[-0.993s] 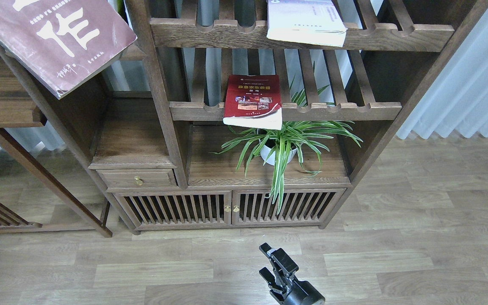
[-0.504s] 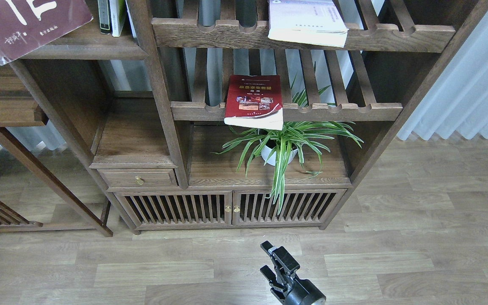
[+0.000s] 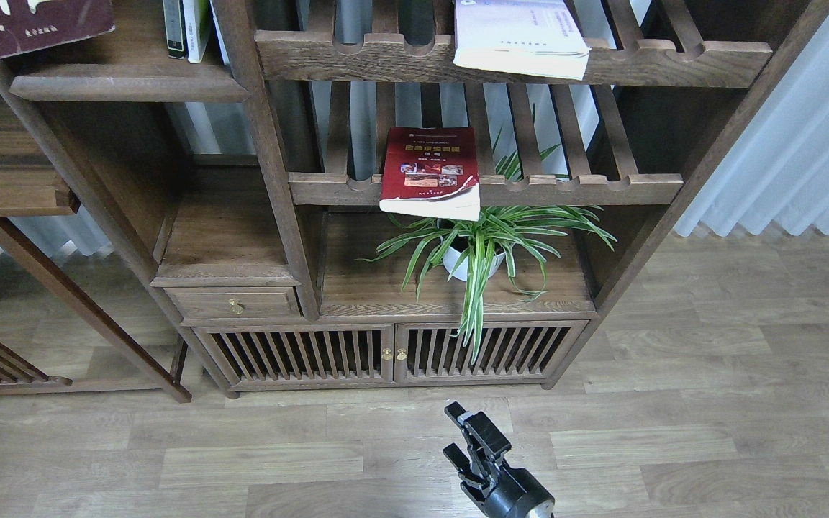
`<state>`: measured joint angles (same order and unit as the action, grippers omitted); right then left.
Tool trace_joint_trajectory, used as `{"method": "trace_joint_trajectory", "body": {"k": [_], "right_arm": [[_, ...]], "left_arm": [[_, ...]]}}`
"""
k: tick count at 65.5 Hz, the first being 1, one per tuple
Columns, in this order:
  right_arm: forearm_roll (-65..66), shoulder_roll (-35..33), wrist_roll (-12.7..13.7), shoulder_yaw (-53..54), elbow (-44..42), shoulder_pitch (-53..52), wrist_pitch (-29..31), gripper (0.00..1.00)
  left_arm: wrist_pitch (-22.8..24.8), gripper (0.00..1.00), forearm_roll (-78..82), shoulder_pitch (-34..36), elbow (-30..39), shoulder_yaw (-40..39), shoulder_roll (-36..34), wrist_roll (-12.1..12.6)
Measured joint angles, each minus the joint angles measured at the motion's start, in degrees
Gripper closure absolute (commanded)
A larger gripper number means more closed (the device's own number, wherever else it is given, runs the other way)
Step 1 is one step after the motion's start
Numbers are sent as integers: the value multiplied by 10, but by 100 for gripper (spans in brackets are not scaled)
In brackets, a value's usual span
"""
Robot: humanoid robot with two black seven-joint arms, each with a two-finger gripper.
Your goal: Organize books on shelf
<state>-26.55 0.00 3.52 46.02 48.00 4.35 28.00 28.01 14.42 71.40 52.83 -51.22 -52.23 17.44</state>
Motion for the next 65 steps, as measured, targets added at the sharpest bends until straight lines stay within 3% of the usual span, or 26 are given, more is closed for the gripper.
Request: {"method": "trace_joint_trajectory", "body": {"k": [33, 55, 65], "right_arm": [[-2, 0, 1, 2, 30, -19, 0, 0], [-5, 0, 2, 1, 43, -53, 0, 0], [-6, 0, 3, 1, 43, -66, 0, 0]], "left_arm": [[0, 92, 90, 21, -32, -70, 99, -10], [0, 92, 89, 58, -138, -77, 155, -106], [0, 92, 82, 69, -187, -74, 182, -134]]}}
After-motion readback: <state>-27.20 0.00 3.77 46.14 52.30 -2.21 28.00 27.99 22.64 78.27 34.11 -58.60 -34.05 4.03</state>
